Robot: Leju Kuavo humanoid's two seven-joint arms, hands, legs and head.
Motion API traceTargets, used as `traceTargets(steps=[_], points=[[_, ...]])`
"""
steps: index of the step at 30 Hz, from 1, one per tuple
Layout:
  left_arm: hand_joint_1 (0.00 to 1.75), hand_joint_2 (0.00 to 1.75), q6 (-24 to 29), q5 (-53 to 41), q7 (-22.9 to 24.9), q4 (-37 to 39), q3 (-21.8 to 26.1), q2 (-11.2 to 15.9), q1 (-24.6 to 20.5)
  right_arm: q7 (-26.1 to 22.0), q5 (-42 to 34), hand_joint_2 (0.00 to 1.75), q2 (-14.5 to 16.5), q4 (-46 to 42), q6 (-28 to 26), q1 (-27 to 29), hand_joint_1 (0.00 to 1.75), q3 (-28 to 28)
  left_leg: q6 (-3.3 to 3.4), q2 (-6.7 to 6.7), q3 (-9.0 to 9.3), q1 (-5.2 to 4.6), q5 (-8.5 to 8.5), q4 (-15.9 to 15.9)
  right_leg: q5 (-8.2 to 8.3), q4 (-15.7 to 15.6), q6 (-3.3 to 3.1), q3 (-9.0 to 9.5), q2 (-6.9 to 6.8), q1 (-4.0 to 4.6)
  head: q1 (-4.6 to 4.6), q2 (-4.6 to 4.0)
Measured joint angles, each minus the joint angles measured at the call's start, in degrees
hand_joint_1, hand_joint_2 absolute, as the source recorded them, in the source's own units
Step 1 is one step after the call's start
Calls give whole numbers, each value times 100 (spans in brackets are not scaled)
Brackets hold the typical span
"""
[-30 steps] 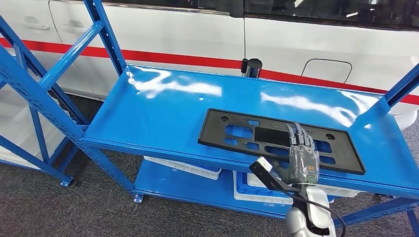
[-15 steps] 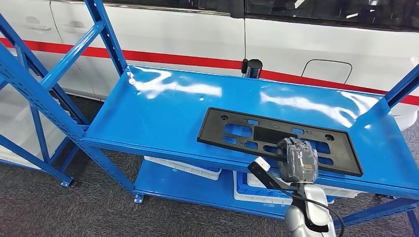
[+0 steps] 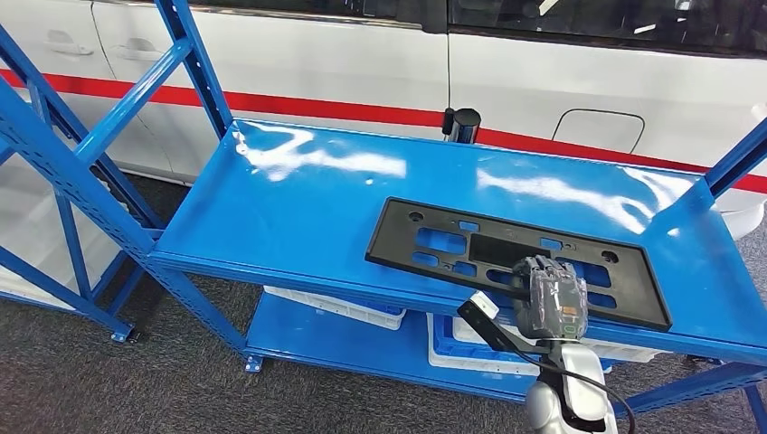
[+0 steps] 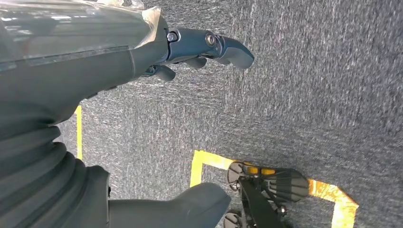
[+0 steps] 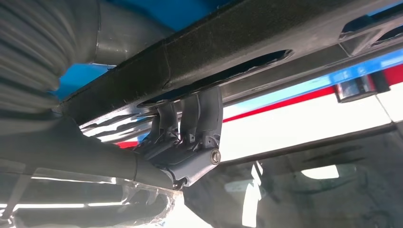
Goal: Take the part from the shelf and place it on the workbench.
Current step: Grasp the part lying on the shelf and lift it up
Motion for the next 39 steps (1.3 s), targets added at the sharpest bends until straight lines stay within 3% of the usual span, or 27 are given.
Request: traceTargets(steps=[7, 13, 25, 39], points=[[0, 175, 89, 37, -28, 0, 2, 18, 0, -3, 219, 175, -7, -121, -548, 142, 175, -43, 1, -2, -7, -1, 1, 0, 2, 0, 1, 11, -1, 0, 0, 0], [0, 175, 117, 21, -105, 0, 7, 27, -2, -46, 560, 175, -4, -833, -1199, 420, 175, -63, 1, -1, -20, 0, 5, 1, 4, 1, 3, 30, -1, 0, -1, 1], [0, 175, 389, 91, 142, 0, 107, 43, -7, -320, 239, 175, -12, -2270, -1432, 871, 175, 3, 1, 0, -22, 0, 5, 0, 2, 1, 1, 29, -1, 0, -1, 0], [0, 175, 474, 193, 156, 2, 219, 26, -16, -555, -321, 175, -79, -2662, -1434, 1020, 175, 176, 2, -1, -23, -3, 3, 3, 3, -1, 2, 28, -1, -4, -1, 0]])
